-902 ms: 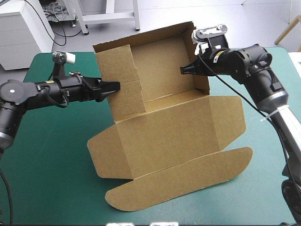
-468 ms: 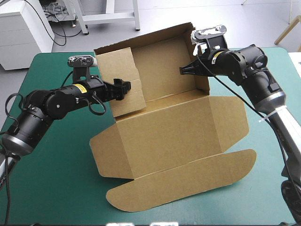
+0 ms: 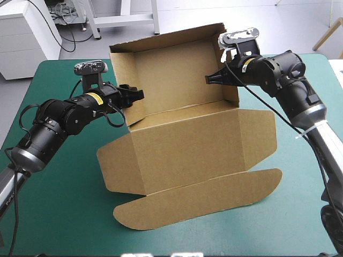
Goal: Fold the box
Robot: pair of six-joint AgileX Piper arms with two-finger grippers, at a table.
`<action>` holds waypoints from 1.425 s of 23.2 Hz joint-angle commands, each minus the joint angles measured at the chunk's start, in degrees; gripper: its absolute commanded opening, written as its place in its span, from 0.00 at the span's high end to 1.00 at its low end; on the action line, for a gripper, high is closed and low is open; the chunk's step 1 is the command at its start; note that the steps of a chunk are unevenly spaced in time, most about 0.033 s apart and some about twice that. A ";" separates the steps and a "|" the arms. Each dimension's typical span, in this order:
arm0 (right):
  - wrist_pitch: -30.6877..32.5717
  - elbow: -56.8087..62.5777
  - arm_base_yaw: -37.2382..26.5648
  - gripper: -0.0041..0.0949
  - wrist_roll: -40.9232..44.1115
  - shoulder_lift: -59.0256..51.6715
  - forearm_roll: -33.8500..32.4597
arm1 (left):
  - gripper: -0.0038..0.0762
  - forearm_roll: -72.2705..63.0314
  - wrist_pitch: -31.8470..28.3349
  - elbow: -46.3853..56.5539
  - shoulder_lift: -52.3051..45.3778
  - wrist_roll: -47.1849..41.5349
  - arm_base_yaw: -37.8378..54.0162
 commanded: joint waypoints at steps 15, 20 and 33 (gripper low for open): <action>0.65 -1.71 0.21 0.96 1.11 -2.60 1.94 | 0.96 3.42 -2.69 -4.04 -1.57 -0.66 -0.54; 11.06 -1.71 0.10 0.96 3.00 -1.04 1.96 | 0.96 10.02 15.13 -13.13 6.01 -0.42 -3.15; 13.49 9.67 -0.46 0.96 2.78 2.04 3.20 | 0.96 5.21 31.62 -23.40 25.50 0.90 -4.60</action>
